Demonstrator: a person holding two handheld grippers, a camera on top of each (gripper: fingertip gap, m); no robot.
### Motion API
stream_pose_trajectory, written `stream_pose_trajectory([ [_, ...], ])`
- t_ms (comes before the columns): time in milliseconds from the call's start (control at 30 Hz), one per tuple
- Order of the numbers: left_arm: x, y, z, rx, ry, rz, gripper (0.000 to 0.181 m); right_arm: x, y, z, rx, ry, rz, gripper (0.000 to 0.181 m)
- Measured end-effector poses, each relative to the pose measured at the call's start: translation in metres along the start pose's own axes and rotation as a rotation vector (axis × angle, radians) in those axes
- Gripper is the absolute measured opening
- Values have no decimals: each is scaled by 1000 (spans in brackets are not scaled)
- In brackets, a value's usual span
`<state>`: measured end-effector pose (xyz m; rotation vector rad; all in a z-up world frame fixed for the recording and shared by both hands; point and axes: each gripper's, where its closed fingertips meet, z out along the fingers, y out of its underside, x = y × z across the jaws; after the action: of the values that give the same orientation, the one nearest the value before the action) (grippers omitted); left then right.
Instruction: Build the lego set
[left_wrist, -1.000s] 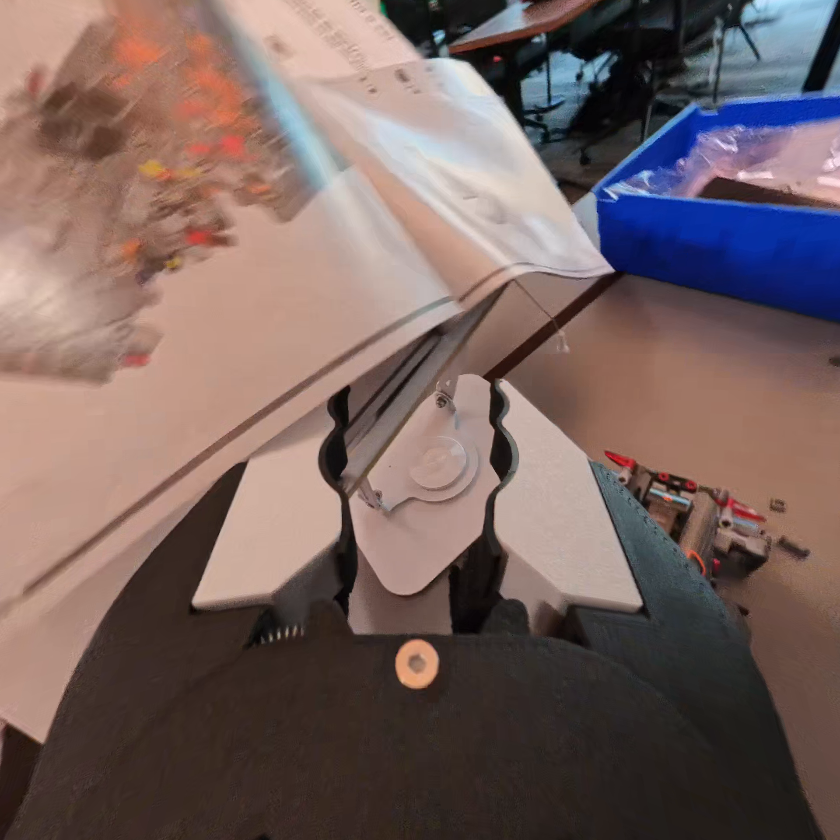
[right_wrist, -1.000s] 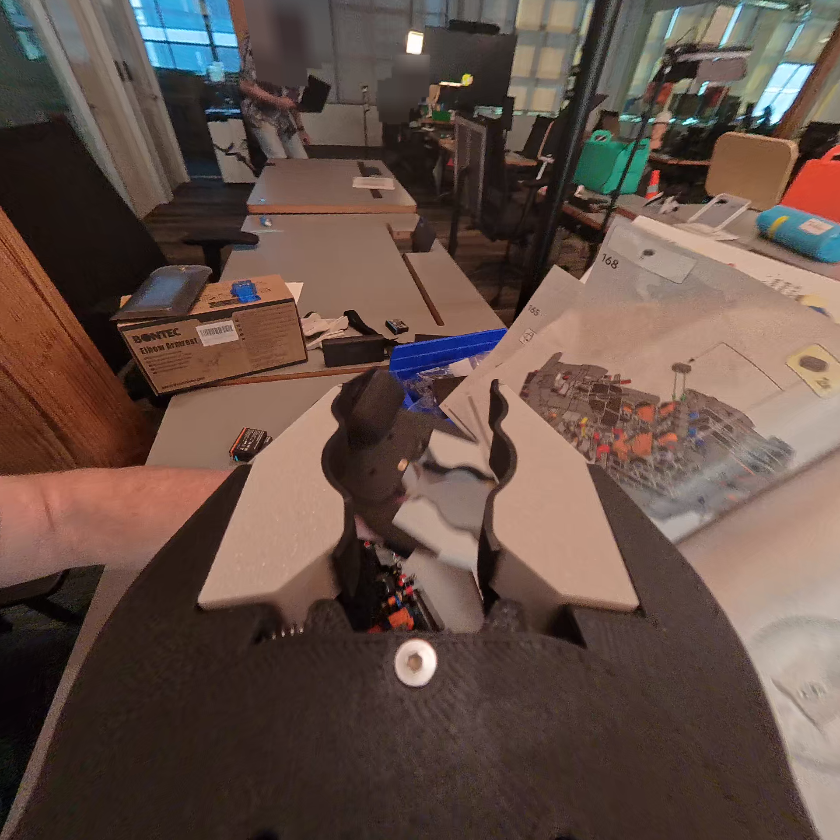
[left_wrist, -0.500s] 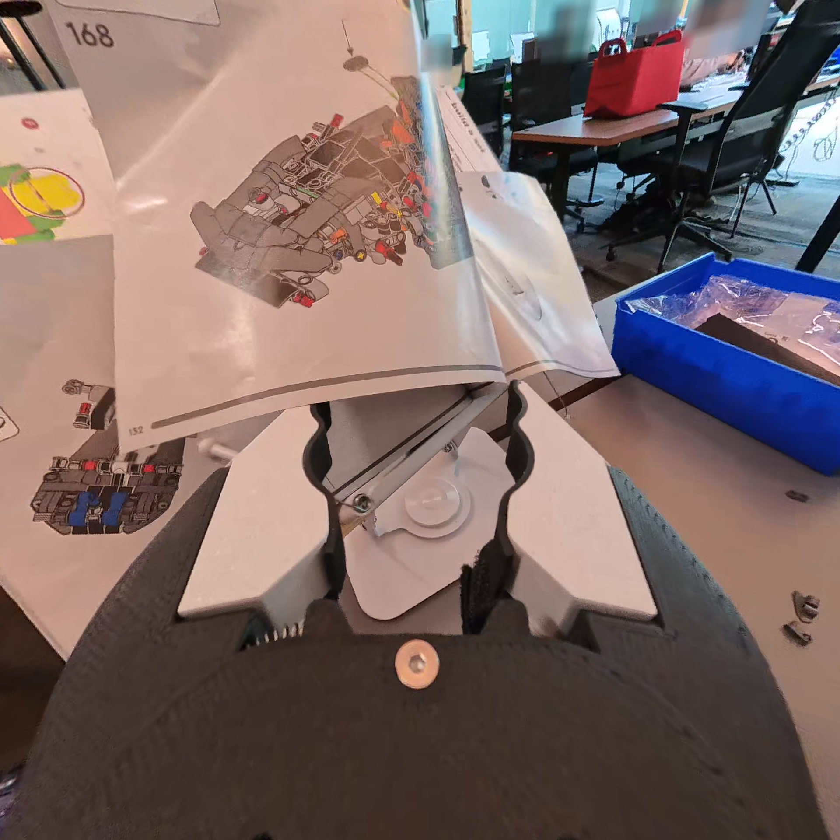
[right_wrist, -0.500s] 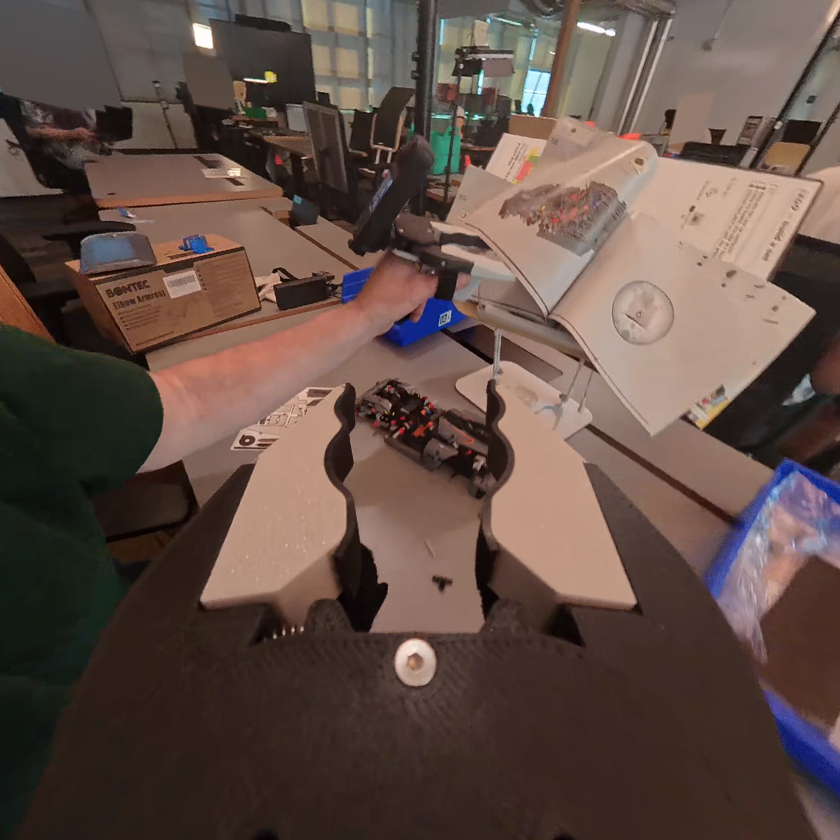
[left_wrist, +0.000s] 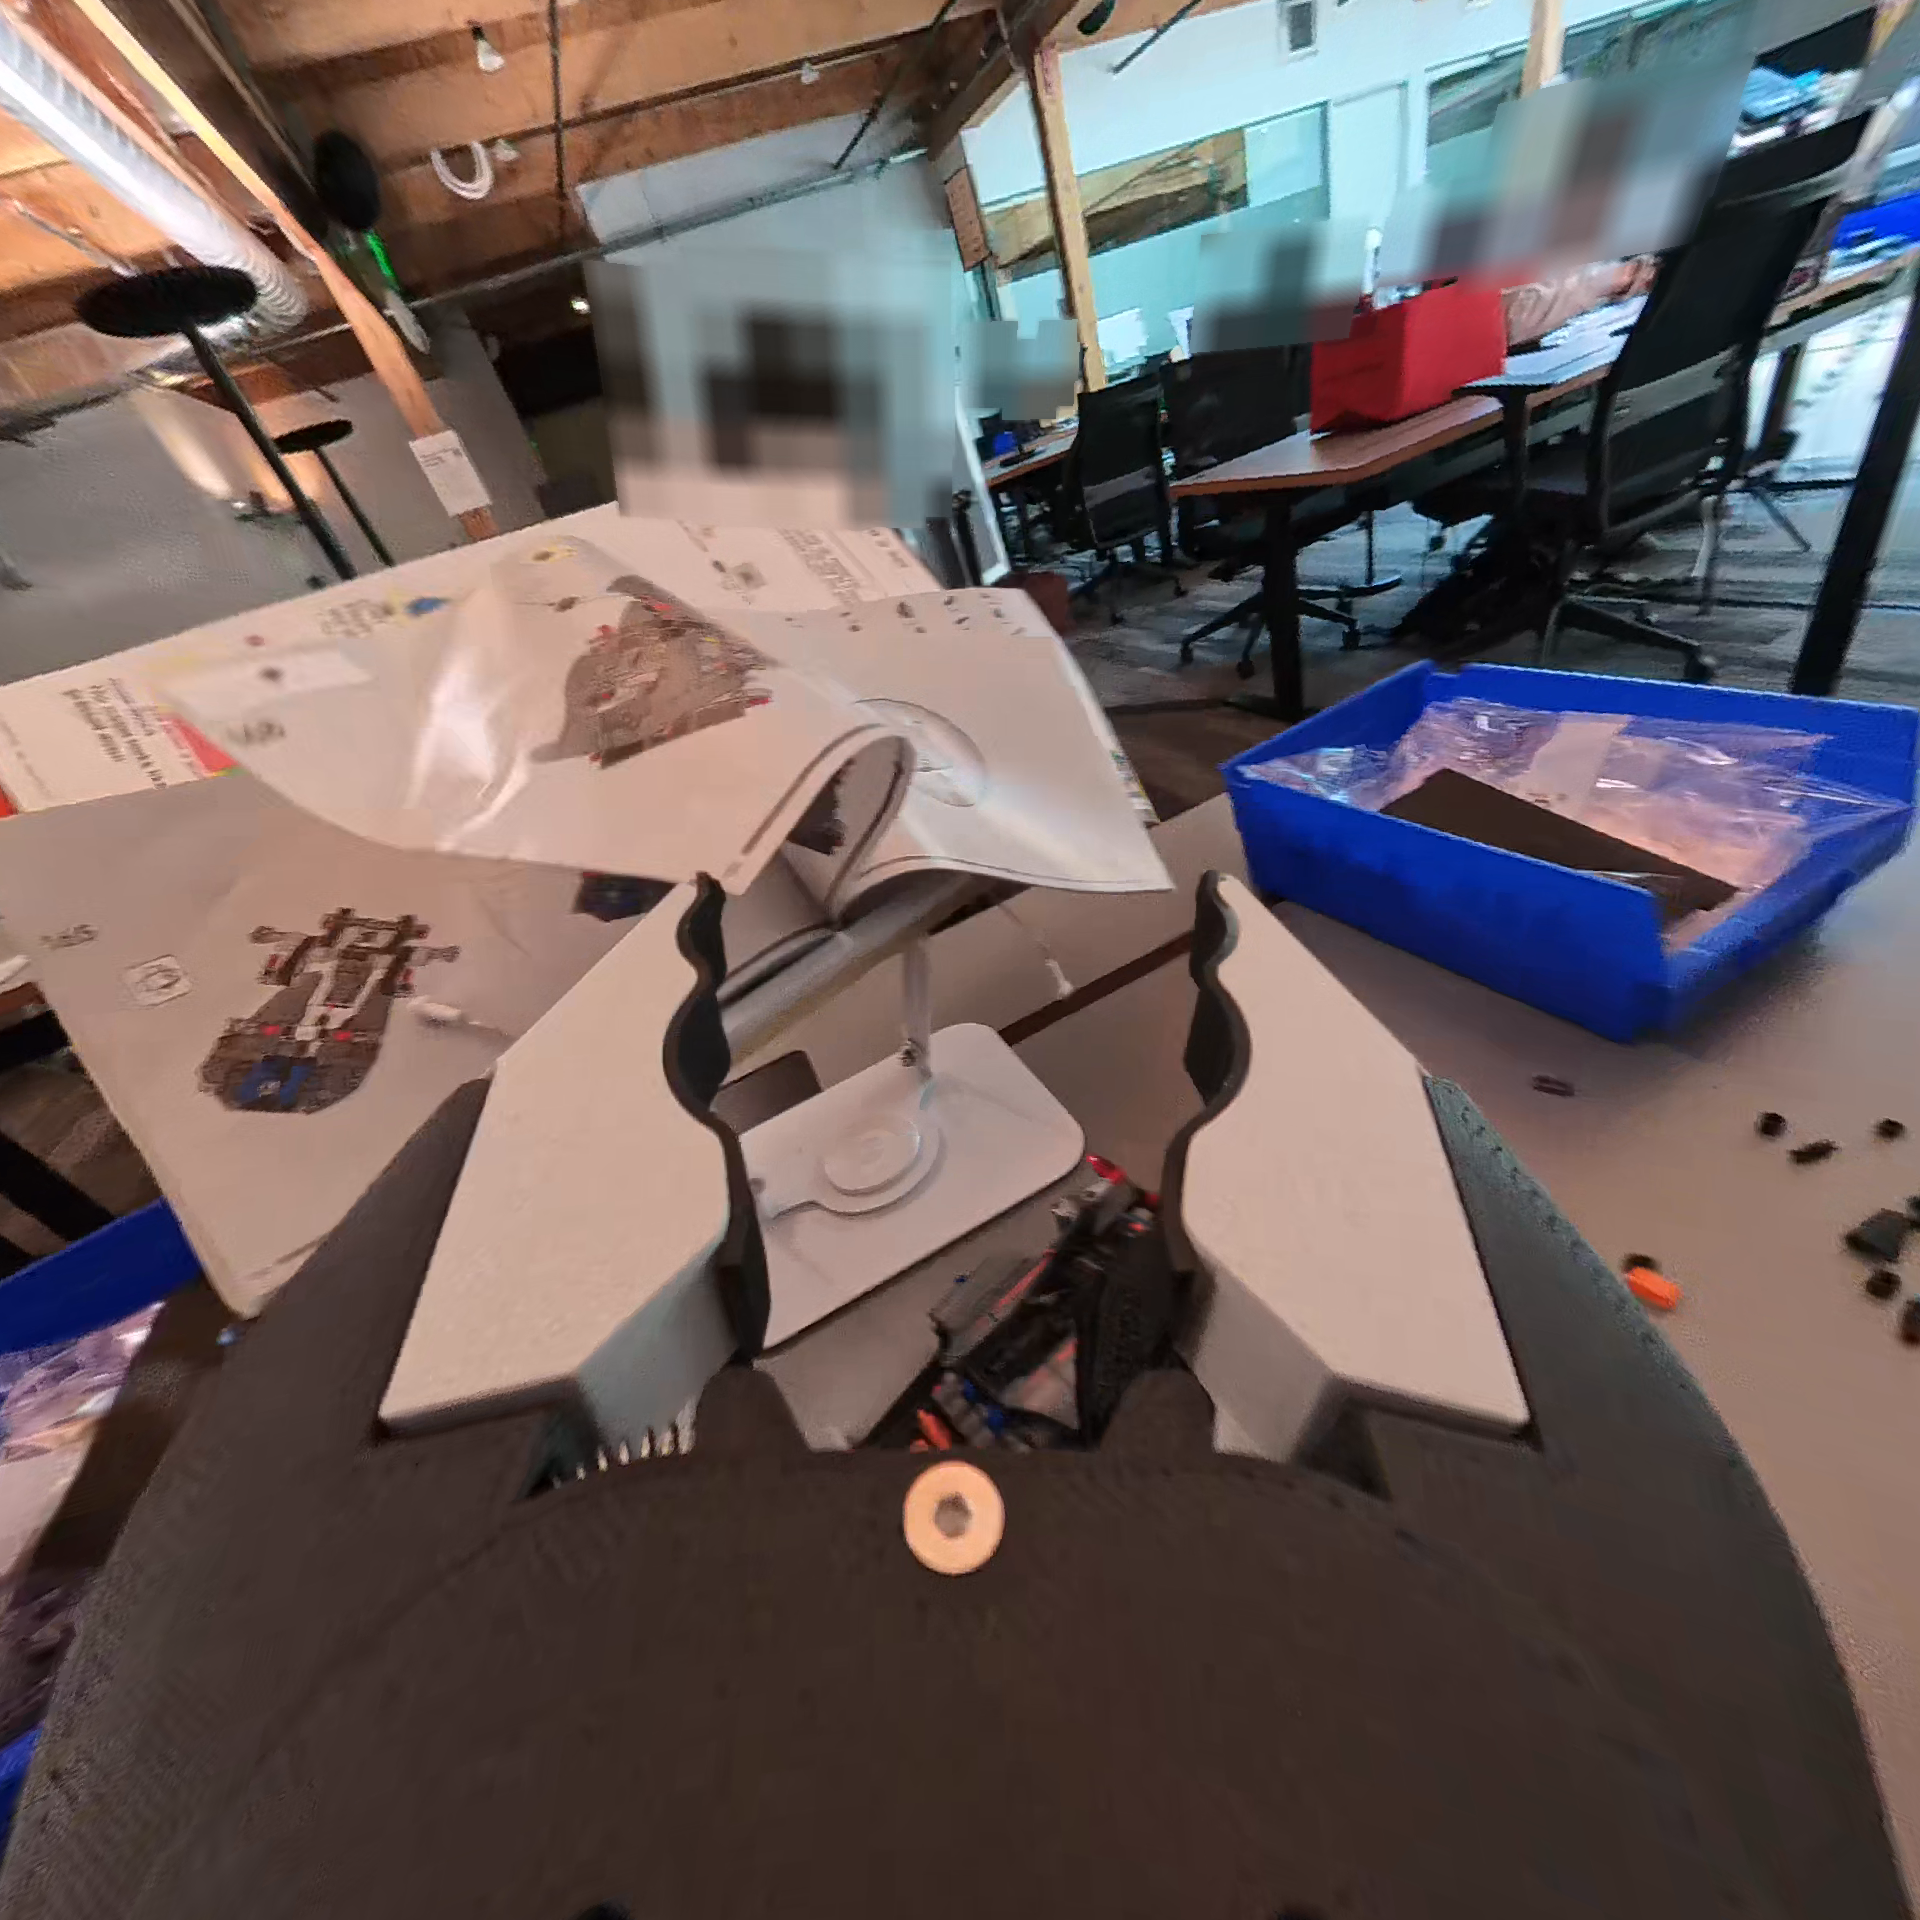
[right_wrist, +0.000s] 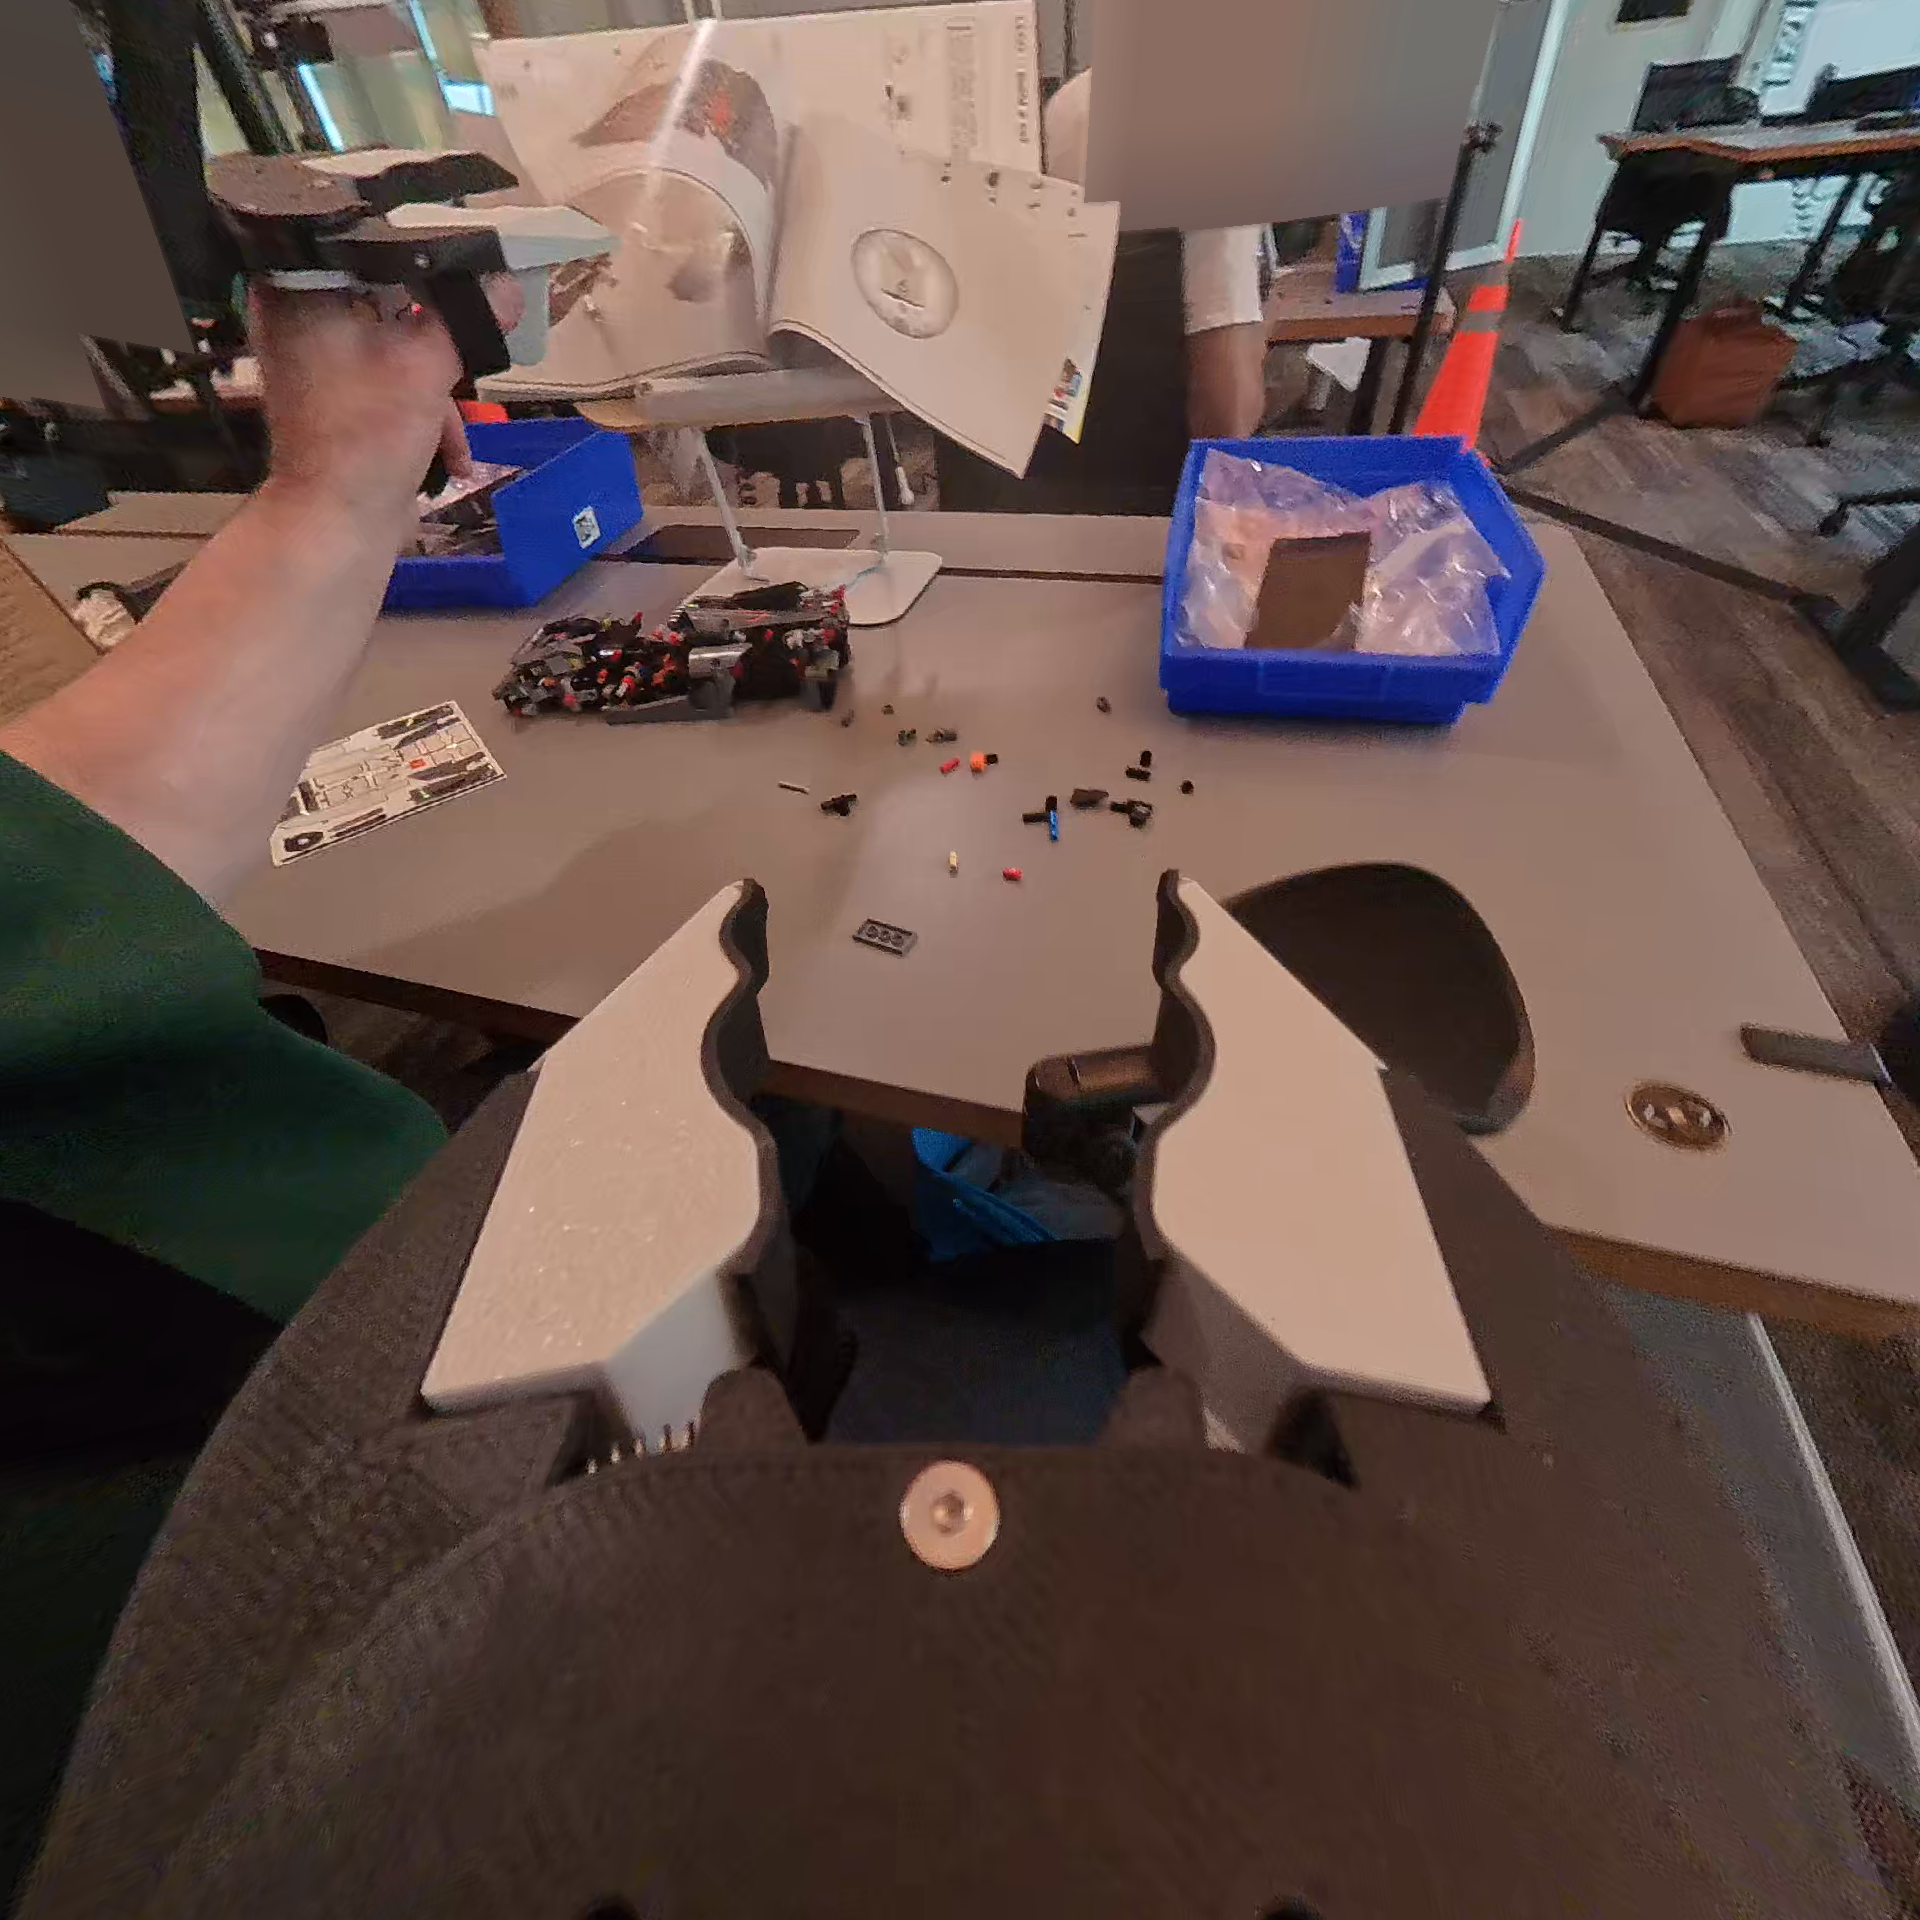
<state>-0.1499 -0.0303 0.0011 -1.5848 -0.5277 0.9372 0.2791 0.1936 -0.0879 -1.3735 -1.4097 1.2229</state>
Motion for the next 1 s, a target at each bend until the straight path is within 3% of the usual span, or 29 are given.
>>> stream_pose_trajectory([
  [167,84,8,-22,5,162,-18,86,0,25,-45,-14,115,65,75],
  [267,130,20,-28,1,250,-54,85,5,59,-79,-73,236,67,76],
  [433,200,26,-40,-15,398,-125,87,36,155,-142,-256,465,70,85],
  [567,241,26,-40,-38,478,-123,87,51,233,-184,-343,585,189,90],
  [767,306,14,-25,-43,614,-17,84,33,309,-209,-486,646,276,90],
  [867,348,-2,-5,-27,728,-3,80,42,327,-218,-534,725,215,76],
  [1000,412,3,39,-74,893,58,75,53,341,-214,-598,756,216,79],
])
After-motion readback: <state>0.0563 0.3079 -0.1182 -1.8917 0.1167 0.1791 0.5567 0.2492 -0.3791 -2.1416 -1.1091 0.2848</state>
